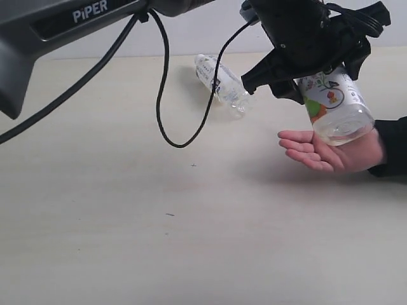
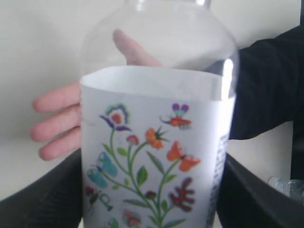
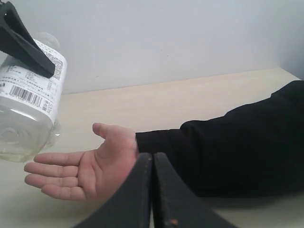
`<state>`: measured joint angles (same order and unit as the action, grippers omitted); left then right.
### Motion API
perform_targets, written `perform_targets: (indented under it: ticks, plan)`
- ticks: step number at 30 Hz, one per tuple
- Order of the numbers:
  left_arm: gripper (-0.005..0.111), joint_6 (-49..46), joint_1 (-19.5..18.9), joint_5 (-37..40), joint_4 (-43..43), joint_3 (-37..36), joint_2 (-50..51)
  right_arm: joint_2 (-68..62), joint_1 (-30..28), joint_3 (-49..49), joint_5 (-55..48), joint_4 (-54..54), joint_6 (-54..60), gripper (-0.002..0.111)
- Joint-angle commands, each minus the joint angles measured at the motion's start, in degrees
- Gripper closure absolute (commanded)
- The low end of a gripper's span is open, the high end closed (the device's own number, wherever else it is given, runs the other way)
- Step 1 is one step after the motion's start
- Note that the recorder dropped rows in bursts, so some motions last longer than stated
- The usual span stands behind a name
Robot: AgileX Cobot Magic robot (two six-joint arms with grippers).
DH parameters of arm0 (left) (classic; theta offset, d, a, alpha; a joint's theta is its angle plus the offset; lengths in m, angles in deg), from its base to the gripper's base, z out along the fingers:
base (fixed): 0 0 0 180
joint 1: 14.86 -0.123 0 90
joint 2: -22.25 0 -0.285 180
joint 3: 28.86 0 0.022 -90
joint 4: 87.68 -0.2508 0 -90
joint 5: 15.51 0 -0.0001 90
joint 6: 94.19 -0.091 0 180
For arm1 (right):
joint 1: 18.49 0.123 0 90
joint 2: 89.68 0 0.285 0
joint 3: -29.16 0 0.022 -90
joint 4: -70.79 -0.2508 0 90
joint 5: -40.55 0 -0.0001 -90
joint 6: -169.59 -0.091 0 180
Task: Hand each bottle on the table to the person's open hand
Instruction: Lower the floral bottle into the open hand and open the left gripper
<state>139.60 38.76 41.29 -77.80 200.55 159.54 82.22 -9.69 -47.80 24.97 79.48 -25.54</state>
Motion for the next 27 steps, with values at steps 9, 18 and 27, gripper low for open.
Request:
perform_targets:
  ticks: [9, 18, 27]
  plan:
    - [0.107, -1.1, 0.0, -7.0, 1.8, -0.1, 7.8, 0.3, 0.2, -0.3, 0.5, 0.2, 0.0, 0.108]
    - [0.107, -6.4, 0.0, -10.9, 12.6, -0.1, 10.8, 0.3, 0.2, -0.3, 0.5, 0.2, 0.0, 0.108]
    - [0.065, -7.6, 0.0, -10.1, 13.9, 0.0, 11.2, 0.3, 0.2, -0.3, 0.5, 0.2, 0.0, 0.108]
